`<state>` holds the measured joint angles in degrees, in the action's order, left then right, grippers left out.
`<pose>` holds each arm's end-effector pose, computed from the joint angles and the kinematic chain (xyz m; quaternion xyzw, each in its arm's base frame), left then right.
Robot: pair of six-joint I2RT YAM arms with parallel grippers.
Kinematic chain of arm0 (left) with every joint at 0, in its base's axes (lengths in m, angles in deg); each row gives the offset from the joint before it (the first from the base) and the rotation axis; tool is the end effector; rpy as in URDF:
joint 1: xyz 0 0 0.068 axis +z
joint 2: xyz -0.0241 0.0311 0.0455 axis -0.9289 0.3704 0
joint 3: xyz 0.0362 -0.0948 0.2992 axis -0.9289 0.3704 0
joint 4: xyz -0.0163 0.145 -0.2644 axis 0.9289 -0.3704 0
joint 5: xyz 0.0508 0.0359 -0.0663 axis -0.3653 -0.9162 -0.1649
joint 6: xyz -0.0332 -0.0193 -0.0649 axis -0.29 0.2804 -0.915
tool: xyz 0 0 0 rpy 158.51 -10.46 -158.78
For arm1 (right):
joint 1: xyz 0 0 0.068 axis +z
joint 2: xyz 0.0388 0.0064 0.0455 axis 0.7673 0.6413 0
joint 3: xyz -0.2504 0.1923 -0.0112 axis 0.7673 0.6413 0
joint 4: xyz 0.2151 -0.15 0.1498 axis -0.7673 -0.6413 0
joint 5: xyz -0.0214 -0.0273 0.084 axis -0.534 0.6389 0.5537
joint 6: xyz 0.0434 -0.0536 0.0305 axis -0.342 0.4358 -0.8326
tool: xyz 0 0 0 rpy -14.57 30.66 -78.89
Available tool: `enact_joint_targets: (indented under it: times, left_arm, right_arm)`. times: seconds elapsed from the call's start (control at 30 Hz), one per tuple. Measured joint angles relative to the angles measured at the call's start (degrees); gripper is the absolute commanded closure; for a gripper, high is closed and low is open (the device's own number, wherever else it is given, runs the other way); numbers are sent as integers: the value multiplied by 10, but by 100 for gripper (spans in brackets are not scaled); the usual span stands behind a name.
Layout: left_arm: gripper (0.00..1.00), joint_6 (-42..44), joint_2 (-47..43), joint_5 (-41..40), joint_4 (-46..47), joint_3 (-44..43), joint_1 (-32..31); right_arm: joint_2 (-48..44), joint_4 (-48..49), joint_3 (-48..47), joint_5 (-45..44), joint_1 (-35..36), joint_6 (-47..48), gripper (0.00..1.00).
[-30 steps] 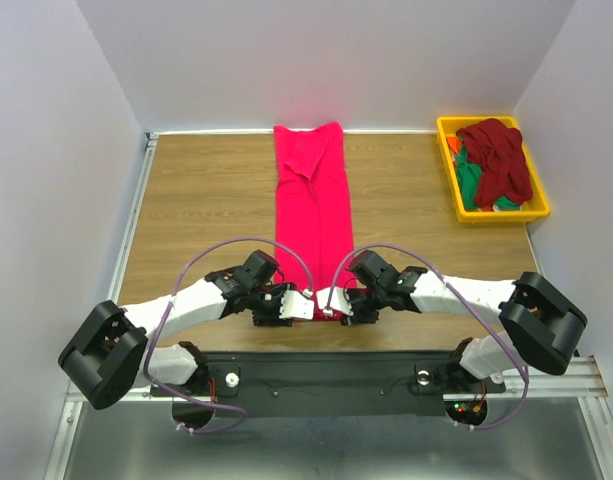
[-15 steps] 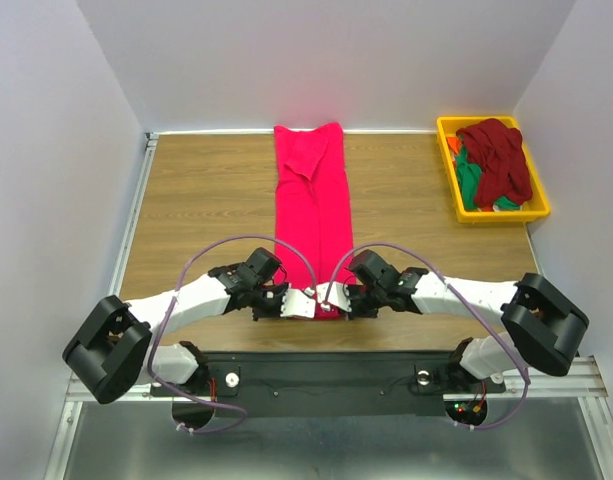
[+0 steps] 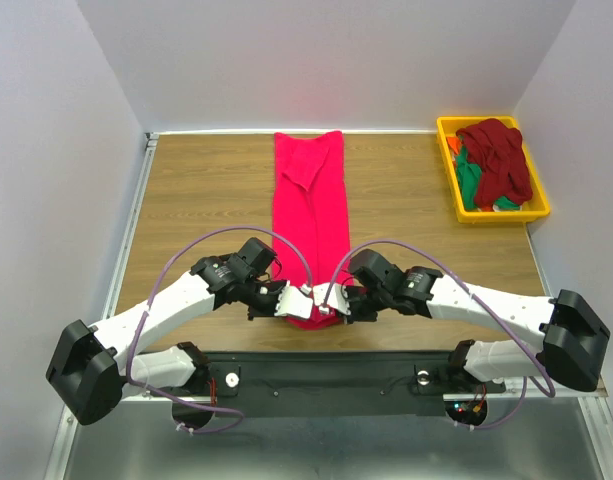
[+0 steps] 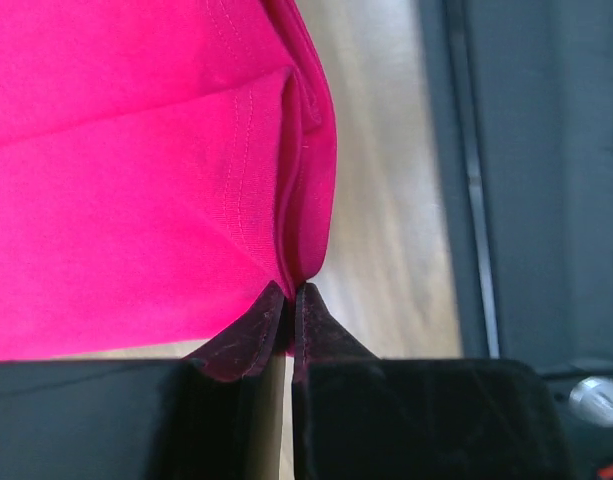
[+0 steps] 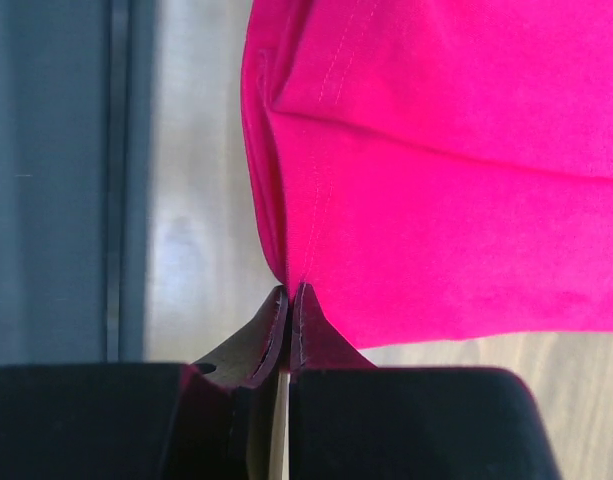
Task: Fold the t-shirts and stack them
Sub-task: Fold the tshirt
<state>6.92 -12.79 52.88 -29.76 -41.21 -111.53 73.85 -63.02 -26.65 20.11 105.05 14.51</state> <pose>0.1537 -0.1895 0.2305 0.7612 0.5265 -0.2180 0.3097 0.1463 0.2448 0.2142 -0.7203 0.6021 0.1989 0.2811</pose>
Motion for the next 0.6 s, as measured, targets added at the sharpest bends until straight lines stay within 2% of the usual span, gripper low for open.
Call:
enact_joint_targets:
  times: [0.2,0.37,0.6]
  left_arm:
    - [100,9,1,27,-73,-31,13]
    - [100,40,56,45,-103,-96,82]
    - [100,97,192,55,-116,-215,171]
  right_arm:
    - [-15,-30,-1,-8,12,-11,100]
    - [14,-45,-60,0,-63,15,99]
    - [110,-42,-155,24,-152,82,99]
